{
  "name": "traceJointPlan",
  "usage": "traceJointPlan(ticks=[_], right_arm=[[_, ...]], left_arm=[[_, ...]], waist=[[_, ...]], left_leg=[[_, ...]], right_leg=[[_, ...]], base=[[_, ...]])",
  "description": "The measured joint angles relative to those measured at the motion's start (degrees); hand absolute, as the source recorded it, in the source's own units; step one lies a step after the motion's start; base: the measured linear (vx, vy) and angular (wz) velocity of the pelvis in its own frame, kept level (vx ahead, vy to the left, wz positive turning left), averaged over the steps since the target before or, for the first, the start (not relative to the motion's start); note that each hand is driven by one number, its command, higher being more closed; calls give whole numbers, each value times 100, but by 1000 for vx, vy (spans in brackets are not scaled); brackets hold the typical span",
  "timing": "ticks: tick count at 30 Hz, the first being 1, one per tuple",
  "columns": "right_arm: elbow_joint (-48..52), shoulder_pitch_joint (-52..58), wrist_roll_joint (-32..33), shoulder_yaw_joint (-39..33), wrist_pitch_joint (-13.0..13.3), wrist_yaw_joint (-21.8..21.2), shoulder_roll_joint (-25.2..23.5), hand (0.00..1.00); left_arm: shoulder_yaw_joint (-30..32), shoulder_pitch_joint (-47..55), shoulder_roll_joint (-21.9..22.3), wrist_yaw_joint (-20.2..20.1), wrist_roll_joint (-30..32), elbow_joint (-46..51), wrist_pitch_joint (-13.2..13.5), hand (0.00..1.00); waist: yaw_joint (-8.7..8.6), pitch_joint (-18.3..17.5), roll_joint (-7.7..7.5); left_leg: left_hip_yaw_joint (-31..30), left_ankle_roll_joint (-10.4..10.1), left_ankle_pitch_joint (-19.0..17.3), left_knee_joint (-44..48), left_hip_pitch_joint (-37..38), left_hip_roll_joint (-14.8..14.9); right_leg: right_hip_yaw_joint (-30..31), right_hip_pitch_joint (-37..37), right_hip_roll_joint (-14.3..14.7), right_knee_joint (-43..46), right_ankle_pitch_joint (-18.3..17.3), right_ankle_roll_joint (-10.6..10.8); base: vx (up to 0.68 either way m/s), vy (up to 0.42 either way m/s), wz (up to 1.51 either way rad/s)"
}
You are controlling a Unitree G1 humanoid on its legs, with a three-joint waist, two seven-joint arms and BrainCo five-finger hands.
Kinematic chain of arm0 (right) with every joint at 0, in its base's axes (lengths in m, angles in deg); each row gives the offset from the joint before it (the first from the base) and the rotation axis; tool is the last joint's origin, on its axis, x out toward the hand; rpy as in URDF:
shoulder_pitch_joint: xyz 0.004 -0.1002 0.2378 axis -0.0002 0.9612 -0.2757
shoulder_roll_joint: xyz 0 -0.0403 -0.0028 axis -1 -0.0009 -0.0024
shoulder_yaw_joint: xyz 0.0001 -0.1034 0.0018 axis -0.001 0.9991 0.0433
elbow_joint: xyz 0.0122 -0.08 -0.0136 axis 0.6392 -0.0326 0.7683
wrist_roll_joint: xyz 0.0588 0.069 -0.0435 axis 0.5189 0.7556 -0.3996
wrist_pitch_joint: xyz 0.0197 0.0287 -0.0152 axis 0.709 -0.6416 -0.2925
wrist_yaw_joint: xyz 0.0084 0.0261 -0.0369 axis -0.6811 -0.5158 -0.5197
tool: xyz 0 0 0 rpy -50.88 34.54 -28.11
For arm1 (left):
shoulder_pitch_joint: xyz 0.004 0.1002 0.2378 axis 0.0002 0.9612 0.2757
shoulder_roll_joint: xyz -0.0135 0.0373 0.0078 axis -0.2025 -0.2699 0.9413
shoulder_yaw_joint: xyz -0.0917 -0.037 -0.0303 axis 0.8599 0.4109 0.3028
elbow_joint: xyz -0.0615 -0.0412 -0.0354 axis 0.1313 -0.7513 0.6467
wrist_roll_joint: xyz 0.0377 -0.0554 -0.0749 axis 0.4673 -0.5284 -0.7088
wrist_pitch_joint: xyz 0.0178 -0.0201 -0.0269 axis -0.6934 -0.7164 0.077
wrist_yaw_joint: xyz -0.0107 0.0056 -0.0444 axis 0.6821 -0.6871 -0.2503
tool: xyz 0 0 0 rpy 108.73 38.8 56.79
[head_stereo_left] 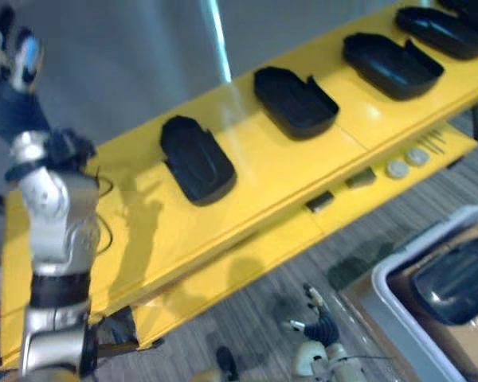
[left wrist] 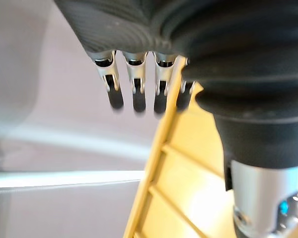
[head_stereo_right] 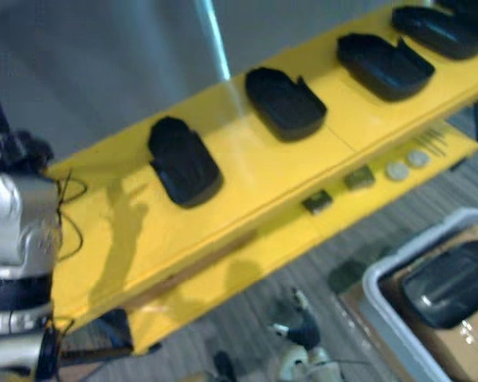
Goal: Walk over and take plastic housings, then place them on the shelf
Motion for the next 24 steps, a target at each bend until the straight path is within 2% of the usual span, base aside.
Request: traceJointPlan(ticks=[1,5,7,11,13,17,19,24], right_arm=[[-7,47,-38,-109,1,27,-102,0],[-30,151,-196,-274,1,235,-289,0],[-58,172,-207,-341,10,313,-314,0],[-111,172,-201,-465,22,394,-321,0],[-180,153,-194,-529,23,494,-302,0],[-223,140,-186,-556,23,494,-300,0],[-279,82,-187,-553,40,513,-295,0],[-483,-143,-185,-467,74,623,-221,0]], left_arm=[[-33,721,379,-305,-7,404,3,100],[-510,2169,1271,-1137,13,893,109,100],[-887,2611,1495,-1584,45,1016,194,100],[-1596,2677,1561,-2094,210,1083,229,100],[-2036,2685,1565,-2254,219,1041,208,100],[-2647,2644,1578,-2324,147,776,130,100],[-3045,2512,1584,-2360,-30,494,-18,100],[-3913,2101,1592,-2484,-63,256,-132,100]], waist=[[116,-16,-2],[190,-72,-34],[270,-77,-31],[272,-108,16],[271,-116,34],[261,-116,34],[248,-113,29],[179,-91,-3]], left_leg=[[-60,8,4,18,-46,-21],[-348,47,99,25,-280,-57],[-356,52,110,30,-280,-63],[-433,72,150,24,-347,-94],[-440,80,171,12,-377,-98],[-438,79,173,9,-376,-101],[-435,79,173,4,-376,-102],[-410,76,191,-47,-377,-97]], right_leg=[[-78,42,-7,-70,-1,8],[-317,62,-24,-168,6,21],[-335,71,-28,-171,14,33],[-419,60,-58,-169,22,47],[-426,25,-64,-170,30,61],[-426,18,-64,-169,31,61],[-424,5,-65,-165,31,61],[-403,-36,-74,-147,30,61]], base=[[-25,0,22],[-29,-10,38],[-14,1,3],[-25,5,9],[-10,4,3],[0,0,0],[0,0,0],[0,0,0]])
